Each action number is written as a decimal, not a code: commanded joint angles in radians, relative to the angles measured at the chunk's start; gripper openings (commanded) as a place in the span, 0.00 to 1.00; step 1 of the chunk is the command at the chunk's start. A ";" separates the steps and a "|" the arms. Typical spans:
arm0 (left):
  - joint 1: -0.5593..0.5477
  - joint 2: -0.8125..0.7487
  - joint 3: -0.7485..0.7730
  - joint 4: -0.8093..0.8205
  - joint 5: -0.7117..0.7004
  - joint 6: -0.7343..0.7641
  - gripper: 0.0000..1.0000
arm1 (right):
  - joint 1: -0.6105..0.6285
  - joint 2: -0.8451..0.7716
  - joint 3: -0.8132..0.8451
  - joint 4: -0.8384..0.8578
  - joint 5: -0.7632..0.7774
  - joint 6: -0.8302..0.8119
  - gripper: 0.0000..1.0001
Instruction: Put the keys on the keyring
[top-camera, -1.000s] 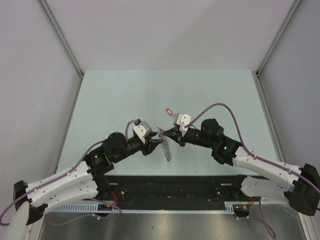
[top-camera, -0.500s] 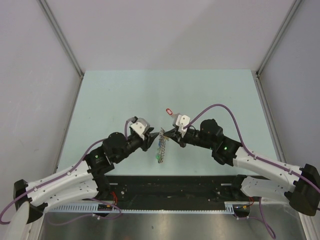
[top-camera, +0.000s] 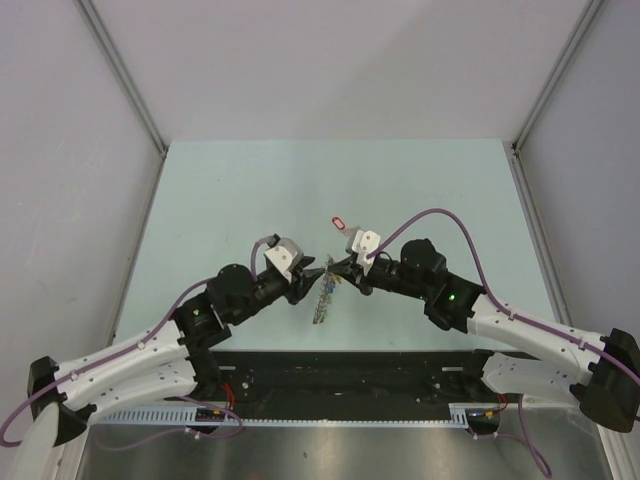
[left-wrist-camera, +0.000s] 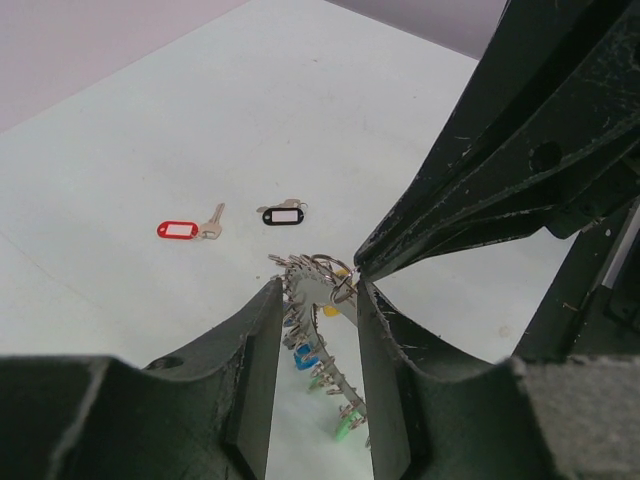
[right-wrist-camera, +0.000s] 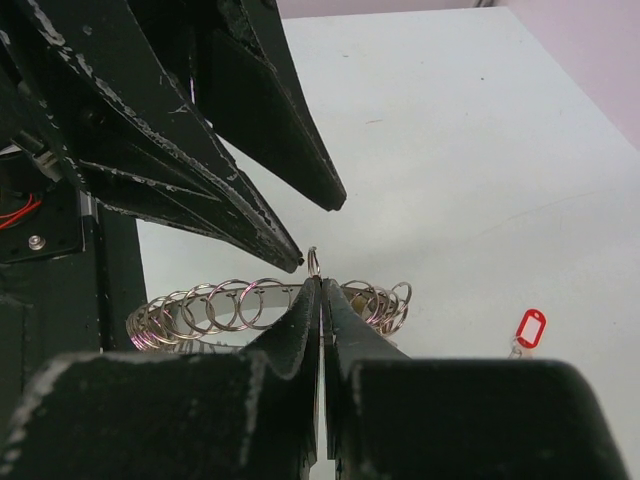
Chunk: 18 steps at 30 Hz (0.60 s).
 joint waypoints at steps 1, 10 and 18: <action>-0.005 -0.036 -0.024 0.039 -0.015 0.005 0.41 | 0.008 -0.031 0.048 0.070 0.012 -0.009 0.00; -0.005 0.004 -0.022 0.078 -0.044 0.015 0.40 | 0.008 -0.023 0.048 0.081 0.006 -0.006 0.00; -0.004 0.022 -0.035 0.104 -0.043 0.013 0.40 | 0.009 -0.025 0.048 0.085 0.001 -0.001 0.00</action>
